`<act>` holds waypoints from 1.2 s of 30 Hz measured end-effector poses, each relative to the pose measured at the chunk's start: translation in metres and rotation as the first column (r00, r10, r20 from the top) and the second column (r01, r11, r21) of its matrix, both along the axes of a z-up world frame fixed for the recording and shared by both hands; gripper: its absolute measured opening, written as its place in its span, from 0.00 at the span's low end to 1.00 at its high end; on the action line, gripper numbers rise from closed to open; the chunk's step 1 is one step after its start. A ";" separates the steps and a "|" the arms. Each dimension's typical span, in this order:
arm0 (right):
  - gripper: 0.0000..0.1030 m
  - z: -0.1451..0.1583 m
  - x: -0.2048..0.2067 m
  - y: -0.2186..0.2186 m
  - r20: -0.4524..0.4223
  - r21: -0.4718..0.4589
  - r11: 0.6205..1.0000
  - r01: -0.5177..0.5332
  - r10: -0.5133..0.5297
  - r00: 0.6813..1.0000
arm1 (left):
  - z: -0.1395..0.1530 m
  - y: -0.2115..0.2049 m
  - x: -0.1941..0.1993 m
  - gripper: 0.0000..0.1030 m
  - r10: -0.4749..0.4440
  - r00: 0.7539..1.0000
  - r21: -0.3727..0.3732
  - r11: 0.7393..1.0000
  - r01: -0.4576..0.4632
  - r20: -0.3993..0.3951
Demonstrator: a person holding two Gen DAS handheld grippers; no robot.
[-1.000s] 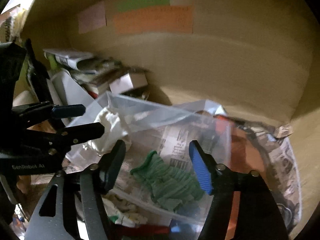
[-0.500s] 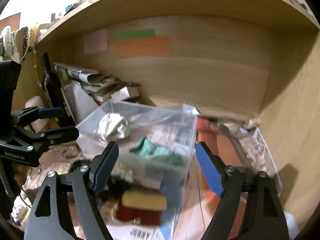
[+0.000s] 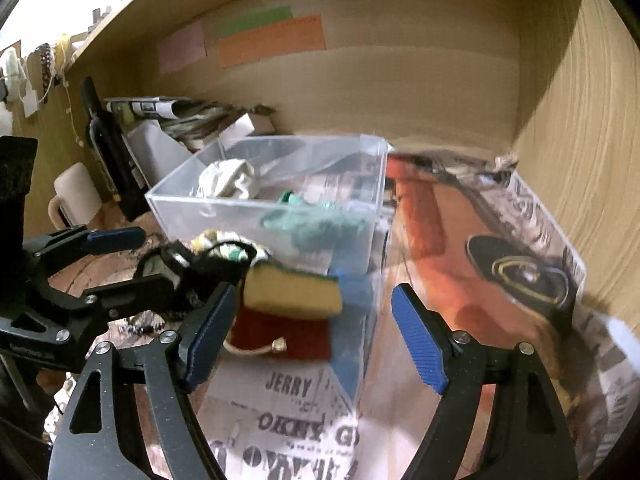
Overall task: Organize soft objects
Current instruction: 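Grasp the yellow sponge with the right tool while the left tool grasps the black chain-patterned bag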
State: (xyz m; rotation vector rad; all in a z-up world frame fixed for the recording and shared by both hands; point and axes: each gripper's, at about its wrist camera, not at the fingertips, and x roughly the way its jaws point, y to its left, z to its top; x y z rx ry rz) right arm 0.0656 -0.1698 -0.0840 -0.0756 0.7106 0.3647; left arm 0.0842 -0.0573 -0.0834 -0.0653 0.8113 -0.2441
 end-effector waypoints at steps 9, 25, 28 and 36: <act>0.75 -0.015 0.009 0.002 -0.064 0.040 0.999 0.002 0.000 0.998 | -0.023 -0.012 0.012 0.38 -0.064 0.994 -0.030 0.998 0.061 -0.083; 0.63 -0.030 0.040 0.016 -0.138 0.116 0.993 -0.014 0.030 0.990 | -0.010 0.004 0.009 0.06 -0.044 0.998 -0.092 0.995 0.039 -0.049; 0.57 -0.030 0.039 0.019 -0.134 0.110 0.994 -0.029 0.044 0.990 | -0.001 0.009 0.006 0.05 -0.026 0.999 -0.092 0.995 0.023 -0.026; 0.54 -0.008 0.028 0.015 -0.053 0.110 0.993 -0.034 0.040 0.998 | 0.025 0.026 0.000 0.05 0.020 0.993 -0.112 0.994 -0.007 0.118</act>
